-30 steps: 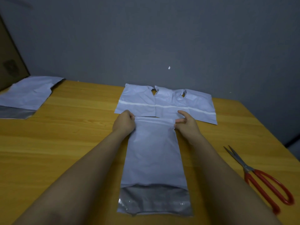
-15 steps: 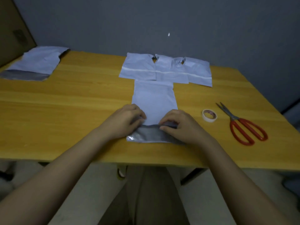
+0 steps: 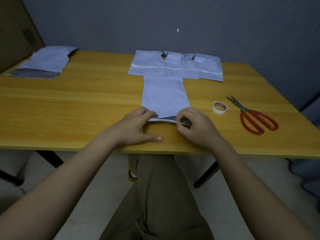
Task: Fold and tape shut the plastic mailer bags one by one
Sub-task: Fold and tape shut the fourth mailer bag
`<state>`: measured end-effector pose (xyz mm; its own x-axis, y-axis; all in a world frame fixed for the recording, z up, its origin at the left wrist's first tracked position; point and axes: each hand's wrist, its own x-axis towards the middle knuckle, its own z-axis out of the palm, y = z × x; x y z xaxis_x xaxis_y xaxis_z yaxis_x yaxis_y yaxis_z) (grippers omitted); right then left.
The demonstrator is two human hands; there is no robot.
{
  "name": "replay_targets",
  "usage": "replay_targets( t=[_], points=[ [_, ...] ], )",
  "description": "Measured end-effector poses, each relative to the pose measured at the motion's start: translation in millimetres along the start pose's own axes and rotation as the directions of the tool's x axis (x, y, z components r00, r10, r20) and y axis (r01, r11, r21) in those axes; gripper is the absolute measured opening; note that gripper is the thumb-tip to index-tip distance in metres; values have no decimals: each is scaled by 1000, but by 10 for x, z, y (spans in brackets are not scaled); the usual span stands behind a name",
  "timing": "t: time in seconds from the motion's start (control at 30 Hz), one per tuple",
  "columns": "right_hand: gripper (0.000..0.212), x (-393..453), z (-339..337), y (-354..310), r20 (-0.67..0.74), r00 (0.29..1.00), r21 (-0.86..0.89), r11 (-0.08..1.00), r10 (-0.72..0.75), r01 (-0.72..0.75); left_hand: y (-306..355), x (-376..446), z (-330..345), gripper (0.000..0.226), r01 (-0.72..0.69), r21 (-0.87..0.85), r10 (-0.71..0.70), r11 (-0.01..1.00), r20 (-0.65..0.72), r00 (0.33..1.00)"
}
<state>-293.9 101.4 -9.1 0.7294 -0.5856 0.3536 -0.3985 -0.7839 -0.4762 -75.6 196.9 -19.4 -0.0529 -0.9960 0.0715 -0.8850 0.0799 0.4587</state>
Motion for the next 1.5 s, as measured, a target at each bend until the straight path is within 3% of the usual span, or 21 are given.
replay_targets(
  t=[0.1, 0.17, 0.3, 0.47, 0.63, 0.73, 0.9, 1.03, 1.27, 1.33, 1.4, 1.5],
  points=[
    [5, 51, -40, 18, -54, 998, 43, 999, 35, -32, -42, 83, 7, 30, -43, 19, 45, 999, -107, 993],
    [7, 54, -64, 79, -55, 994, 93, 992, 93, -88, -29, 112, -17, 13, -52, 34, 56, 998, -153, 987],
    [35, 19, -97, 217, 50, 975, 52, 975, 215, -217, 2, 151, -39, 14, -25, 97, 44, 995, -200, 979],
    [9, 76, -64, 266, 1, 946, 235, 920, 323, -314, -26, 207, -64, 10, 44, -66, -56, 997, -184, 981],
    [16, 198, 16, 294, -21, 922, 300, 882, 388, -364, -28, 299, -93, 11, 168, -124, -189, 978, -182, 965],
    [35, 266, 47, 307, -84, 885, 290, 861, 458, -418, -26, 349, -83, 24, 253, -101, -268, 962, -190, 944],
    [43, 349, 90, 327, -128, 847, 171, 853, 515, -493, 0, 416, -44, 42, 368, -25, -366, 929, -201, 909],
    [39, 386, 132, 328, -139, 846, 71, 857, 515, -511, 92, 435, -48, 46, 442, 102, -417, 891, -202, 886],
    [17, 396, 183, 284, -162, 861, -78, 863, 482, -499, 152, 441, -29, 44, 457, 172, -428, 873, -181, 886],
    [27, 388, 208, 255, -163, 864, -72, 868, 476, -492, 189, 424, -22, 40, 460, 245, -413, 854, -220, 884],
    [40, 376, 213, 223, -190, 878, -140, 873, 439, -467, 165, 404, 1, 39, 419, 300, -327, 857, -311, 892],
    [37, 336, 235, 180, -310, 941, -380, 890, 134, -252, 84, 410, 63, 36, 206, 345, -47, 916, -418, 907]
  ],
)
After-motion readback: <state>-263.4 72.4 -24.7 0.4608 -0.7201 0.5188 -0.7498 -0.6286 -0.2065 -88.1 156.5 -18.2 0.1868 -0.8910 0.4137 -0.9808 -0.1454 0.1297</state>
